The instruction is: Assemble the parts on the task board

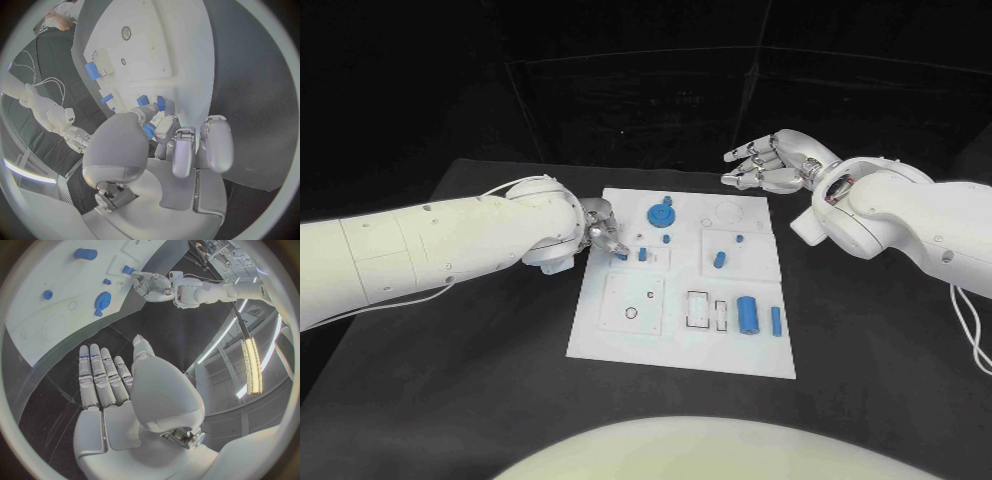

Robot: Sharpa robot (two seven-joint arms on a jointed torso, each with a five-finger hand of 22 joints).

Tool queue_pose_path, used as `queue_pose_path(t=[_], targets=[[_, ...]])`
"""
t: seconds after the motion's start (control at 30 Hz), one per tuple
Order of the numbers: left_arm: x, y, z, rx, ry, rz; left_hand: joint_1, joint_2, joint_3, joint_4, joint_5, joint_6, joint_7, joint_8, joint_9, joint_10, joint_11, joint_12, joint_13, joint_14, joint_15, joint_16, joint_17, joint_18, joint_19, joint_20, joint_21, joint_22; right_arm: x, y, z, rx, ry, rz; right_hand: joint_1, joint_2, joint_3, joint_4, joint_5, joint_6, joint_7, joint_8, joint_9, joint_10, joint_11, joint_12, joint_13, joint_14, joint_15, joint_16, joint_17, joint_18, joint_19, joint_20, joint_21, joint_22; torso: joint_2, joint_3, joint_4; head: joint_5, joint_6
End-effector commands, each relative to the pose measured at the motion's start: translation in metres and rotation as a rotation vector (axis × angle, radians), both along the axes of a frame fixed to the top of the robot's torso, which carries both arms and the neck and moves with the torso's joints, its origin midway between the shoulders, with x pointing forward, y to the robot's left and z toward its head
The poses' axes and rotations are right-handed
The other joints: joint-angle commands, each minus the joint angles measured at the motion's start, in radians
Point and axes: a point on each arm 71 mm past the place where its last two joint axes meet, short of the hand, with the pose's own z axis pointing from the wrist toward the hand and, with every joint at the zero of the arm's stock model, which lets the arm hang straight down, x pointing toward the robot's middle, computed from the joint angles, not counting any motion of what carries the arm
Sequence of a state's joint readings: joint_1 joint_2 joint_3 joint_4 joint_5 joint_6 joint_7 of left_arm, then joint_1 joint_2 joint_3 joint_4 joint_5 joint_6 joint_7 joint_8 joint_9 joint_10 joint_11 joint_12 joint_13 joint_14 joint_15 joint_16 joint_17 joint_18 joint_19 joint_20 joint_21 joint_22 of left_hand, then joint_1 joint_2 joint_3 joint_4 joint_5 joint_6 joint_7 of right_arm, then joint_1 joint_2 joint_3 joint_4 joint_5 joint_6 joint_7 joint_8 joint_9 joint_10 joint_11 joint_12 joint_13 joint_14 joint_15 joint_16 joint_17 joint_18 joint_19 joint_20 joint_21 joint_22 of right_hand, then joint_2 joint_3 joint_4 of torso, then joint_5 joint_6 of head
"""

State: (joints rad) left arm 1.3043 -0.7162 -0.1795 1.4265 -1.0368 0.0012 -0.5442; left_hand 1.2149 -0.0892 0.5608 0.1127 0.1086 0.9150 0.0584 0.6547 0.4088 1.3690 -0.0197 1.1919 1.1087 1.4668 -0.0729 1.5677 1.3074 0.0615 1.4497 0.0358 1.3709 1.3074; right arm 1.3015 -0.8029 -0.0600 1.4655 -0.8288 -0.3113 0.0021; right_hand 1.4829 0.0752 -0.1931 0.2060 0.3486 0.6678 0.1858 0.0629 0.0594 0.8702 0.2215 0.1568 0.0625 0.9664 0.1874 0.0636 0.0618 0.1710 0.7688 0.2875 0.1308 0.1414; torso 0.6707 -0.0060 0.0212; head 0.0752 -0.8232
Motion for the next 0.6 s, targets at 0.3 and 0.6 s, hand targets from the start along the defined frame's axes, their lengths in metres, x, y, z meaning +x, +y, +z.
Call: queue_pose_path(t=[0.3,0.6], targets=[[-0.0006,0.0030,-0.0029,0.037,0.014,-0.002,-0.011,0.001,0.125,-0.118,0.006,0.001,-0.004,0.006,0.000,0.009,-0.001,0.005,0.001,0.104,-0.002,0.003,0.263,-0.003,0.005,0.001,-0.001,0.062,-0.0003,0.0018,0.0016,0.005,-0.004,0.016,-0.012,0.002,0.000,-0.006,-0.006,0.008,0.091,0.001,0.001,0.007,0.002,-0.007,-0.001,-0.005,0.000,-0.003,-0.001,0.000,0.001,0.002,-0.007,-0.002,0.000,0.0005,-0.0008,-0.001,-0.002],[0.0011,0.0004,-0.0036,0.034,0.021,-0.008,-0.059,-0.018,0.111,-0.104,0.003,0.018,-0.017,0.027,0.011,0.018,-0.010,0.008,0.002,0.104,-0.008,0.003,0.263,-0.004,0.009,-0.003,0.001,0.067,-0.0003,0.0023,0.0016,0.005,-0.003,0.015,-0.012,0.002,0.000,-0.006,-0.006,0.008,0.091,0.001,0.001,0.008,0.002,-0.007,0.000,-0.006,0.000,-0.003,-0.001,0.000,0.000,0.002,-0.008,-0.003,0.000,0.0010,-0.0009,-0.001,-0.002]])
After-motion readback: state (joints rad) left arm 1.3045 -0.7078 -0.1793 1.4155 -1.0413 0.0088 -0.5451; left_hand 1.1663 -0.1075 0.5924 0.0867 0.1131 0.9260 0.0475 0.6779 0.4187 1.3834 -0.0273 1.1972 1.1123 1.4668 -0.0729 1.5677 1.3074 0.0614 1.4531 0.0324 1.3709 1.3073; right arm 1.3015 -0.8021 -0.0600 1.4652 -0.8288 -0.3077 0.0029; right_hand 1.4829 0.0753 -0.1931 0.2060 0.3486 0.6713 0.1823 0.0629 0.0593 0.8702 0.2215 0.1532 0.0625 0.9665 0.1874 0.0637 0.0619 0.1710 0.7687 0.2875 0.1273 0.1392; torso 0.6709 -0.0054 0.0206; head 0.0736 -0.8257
